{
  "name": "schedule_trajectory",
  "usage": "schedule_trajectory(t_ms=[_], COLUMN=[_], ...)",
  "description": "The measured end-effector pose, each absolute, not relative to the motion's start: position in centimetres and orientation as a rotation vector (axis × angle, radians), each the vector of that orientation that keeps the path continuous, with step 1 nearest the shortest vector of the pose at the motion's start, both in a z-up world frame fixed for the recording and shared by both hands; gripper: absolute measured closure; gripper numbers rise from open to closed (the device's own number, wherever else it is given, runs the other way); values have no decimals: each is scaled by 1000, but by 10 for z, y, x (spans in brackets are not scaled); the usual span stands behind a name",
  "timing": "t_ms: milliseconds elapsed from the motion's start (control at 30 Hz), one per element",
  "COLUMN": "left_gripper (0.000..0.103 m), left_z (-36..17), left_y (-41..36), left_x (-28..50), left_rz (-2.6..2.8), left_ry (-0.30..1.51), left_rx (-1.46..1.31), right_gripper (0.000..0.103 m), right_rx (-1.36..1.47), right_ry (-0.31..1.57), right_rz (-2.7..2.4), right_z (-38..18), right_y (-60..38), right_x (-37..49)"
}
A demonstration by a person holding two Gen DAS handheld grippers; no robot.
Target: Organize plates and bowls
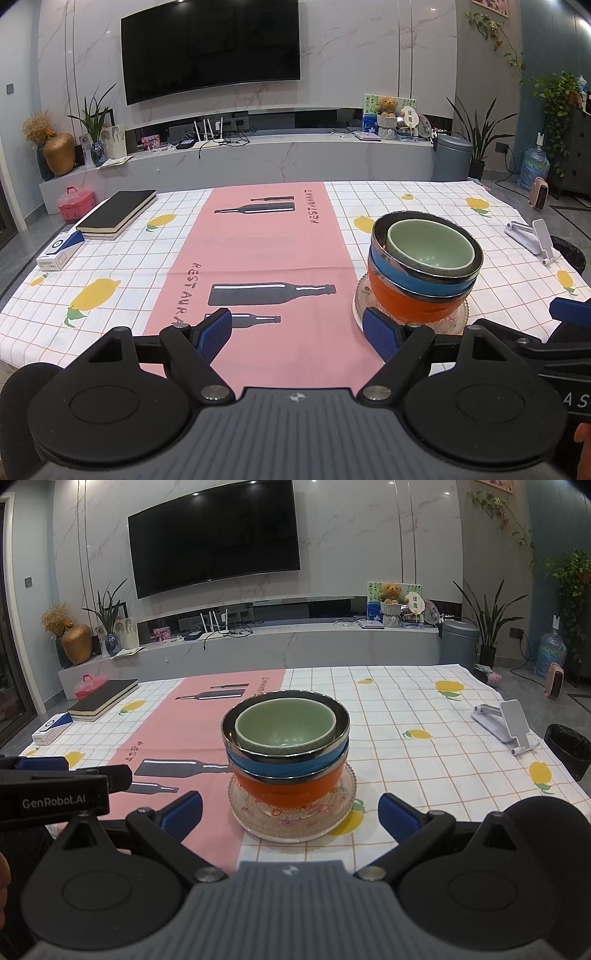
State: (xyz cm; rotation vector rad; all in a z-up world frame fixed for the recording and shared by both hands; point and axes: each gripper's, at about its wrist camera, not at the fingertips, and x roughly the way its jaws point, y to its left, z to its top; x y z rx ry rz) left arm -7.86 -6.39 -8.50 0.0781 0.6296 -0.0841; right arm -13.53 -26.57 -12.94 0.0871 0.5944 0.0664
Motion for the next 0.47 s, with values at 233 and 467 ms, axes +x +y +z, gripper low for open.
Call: schedule_trajectory(t_ms=[233,467], left_gripper=[9,9], left_z=[-84,-83], left_y=[-63,-66], left_x=[-79,-79], left_rz=[-87,-90], left_ry=[632,637], left_rx=[75,75], right_gripper=[4,4], right_rx=[91,91], right_ry=[596,596], right_rz=[68,68], right_z=[-130,-130], right_y=[-265,-266], right_x=[-135,-135])
